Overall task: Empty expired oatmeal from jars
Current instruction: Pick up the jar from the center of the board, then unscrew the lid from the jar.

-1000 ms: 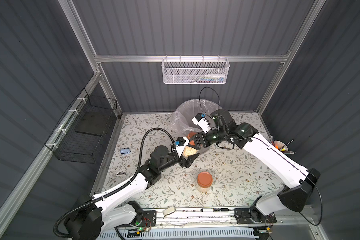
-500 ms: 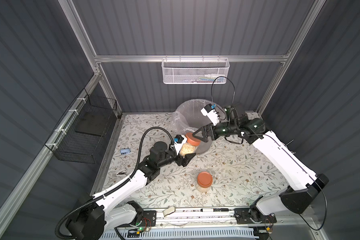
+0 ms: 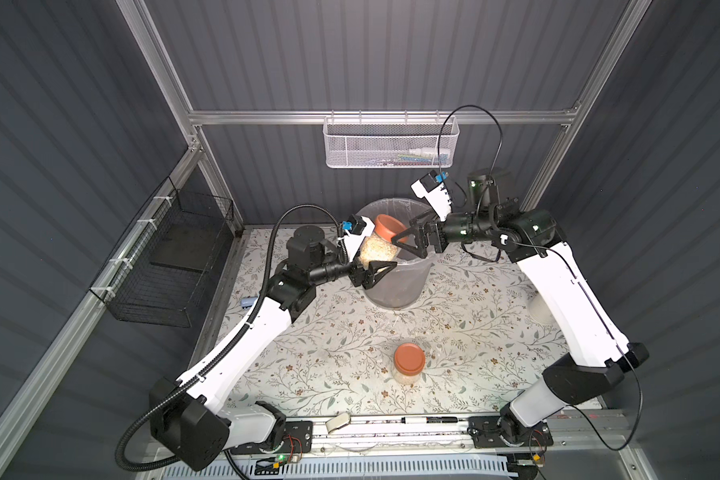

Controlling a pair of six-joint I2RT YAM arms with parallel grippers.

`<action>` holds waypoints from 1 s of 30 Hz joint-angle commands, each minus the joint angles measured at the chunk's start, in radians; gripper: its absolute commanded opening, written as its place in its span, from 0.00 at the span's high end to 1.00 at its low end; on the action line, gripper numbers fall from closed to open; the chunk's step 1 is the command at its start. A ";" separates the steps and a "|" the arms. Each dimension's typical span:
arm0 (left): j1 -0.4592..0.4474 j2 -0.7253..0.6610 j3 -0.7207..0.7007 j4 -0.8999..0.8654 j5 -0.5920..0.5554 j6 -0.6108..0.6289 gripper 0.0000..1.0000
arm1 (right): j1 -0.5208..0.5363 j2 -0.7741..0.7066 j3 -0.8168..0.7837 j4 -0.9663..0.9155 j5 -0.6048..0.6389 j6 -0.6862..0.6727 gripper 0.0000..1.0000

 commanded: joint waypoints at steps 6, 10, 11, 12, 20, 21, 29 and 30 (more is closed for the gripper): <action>0.035 0.099 0.078 0.092 0.106 0.011 1.00 | -0.033 0.120 0.102 0.043 -0.092 0.016 0.01; 0.054 0.116 0.053 0.183 0.104 -0.021 1.00 | -0.064 0.157 0.141 0.036 -0.097 0.028 0.04; 0.062 0.115 0.050 0.197 0.104 -0.026 1.00 | -0.069 0.161 0.140 0.037 -0.095 0.028 0.05; 0.071 0.117 0.047 0.205 0.108 -0.029 1.00 | -0.075 0.164 0.138 0.037 -0.091 0.030 0.06; 0.113 0.163 0.132 0.168 0.157 -0.038 1.00 | -0.081 0.267 0.296 -0.021 -0.124 0.040 0.02; 0.114 0.168 0.144 0.157 0.156 -0.031 1.00 | -0.081 0.275 0.307 -0.020 -0.125 0.043 0.01; 0.122 0.210 0.224 0.132 0.171 -0.026 1.00 | -0.081 0.334 0.344 0.022 -0.164 0.084 0.01; 0.121 0.213 0.230 0.133 0.177 -0.028 1.00 | -0.081 0.339 0.347 0.028 -0.166 0.088 0.01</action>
